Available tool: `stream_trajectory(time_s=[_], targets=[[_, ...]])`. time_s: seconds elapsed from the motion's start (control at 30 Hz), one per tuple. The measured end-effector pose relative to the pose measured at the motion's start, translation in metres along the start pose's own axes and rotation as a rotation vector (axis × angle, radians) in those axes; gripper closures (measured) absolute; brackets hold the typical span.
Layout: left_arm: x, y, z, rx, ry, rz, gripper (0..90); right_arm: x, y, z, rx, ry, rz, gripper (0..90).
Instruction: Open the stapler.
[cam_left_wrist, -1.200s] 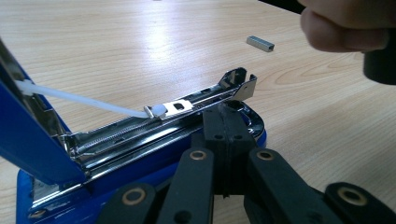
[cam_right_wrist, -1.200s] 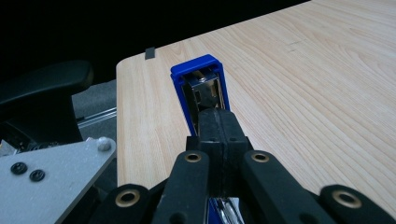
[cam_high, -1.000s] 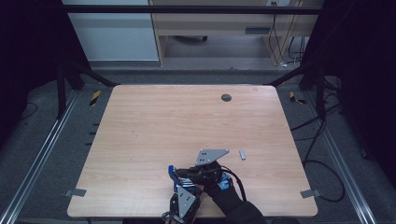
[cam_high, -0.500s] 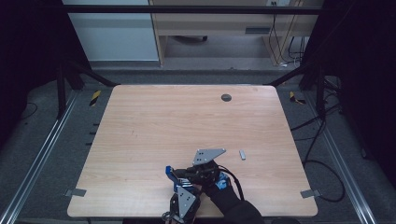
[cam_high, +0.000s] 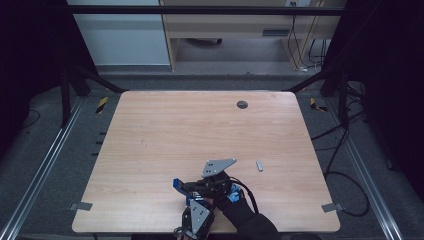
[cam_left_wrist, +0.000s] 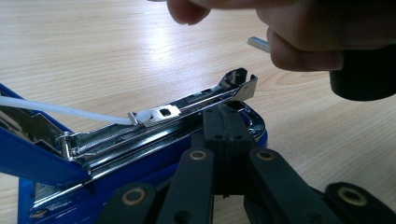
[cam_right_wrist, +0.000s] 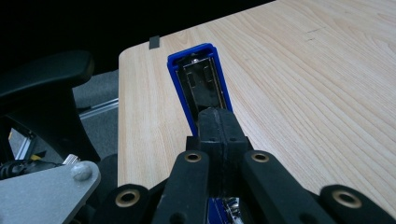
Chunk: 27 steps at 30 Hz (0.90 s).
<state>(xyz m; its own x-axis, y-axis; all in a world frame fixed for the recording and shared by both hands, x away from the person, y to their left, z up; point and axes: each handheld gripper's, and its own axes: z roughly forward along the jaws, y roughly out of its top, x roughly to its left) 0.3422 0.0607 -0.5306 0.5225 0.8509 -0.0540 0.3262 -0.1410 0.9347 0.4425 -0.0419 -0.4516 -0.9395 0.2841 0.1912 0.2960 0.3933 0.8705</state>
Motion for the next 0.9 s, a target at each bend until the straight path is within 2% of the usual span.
stream_trajectory(time_s=[0.47,0.9], targets=[[0.0,0.0,0.0,-0.002,0.003,0.003,89.8,-0.003,-0.001,0.006,0.027,0.015,0.011,90.0],[0.0,-0.001,-0.001,-0.001,0.005,0.006,89.8,-0.006,0.0,0.019,0.054,0.034,0.018,90.0]])
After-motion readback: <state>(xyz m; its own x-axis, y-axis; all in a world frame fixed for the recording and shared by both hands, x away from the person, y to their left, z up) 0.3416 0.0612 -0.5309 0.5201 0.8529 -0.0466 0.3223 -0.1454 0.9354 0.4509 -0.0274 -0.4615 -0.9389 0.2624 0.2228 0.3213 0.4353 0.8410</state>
